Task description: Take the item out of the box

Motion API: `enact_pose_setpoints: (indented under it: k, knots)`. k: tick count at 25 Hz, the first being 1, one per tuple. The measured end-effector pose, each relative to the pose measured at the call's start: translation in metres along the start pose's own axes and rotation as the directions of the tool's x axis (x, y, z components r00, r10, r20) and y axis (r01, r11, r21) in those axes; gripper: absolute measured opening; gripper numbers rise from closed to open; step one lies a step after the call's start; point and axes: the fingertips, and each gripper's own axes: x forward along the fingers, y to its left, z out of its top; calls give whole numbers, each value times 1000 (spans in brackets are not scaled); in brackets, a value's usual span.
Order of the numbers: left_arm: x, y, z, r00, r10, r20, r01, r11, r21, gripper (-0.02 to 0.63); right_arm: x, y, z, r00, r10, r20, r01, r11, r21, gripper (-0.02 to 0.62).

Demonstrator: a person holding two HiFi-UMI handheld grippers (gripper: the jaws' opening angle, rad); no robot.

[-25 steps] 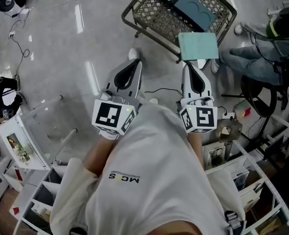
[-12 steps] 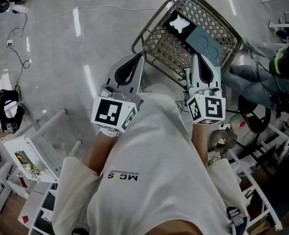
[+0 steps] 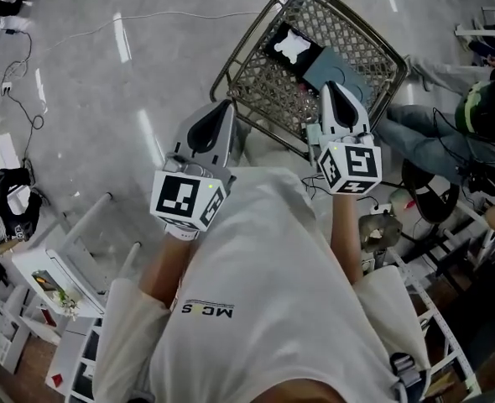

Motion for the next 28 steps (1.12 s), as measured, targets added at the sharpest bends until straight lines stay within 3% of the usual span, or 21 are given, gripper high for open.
enact_pose_setpoints:
  k: [9,16,20,26,28]
  knots:
    - [42,7,-22,996,7,-83,-7,1000,-6,25,66,-32,-41,992,28,-122,-26,1000,16,26]
    - [72,27,-50,990,25,-136,-27,1000,-13,25,125,-38,-87,973,60,-224,-56,998,26,82]
    - [80,38,-65,985,27,-172,-30,999,-18,25,149,-37,-119,942,69,-327,-97,993,-70,104]
    - [95,51,-83,977,40,-208,-55,996,-68,25,184,-41,-165,859,96,-502,-201,967,-159,133]
    - [101,53,-89,976,35,-214,-48,997,-53,25,195,-45,-176,840,92,-534,-224,956,-189,138]
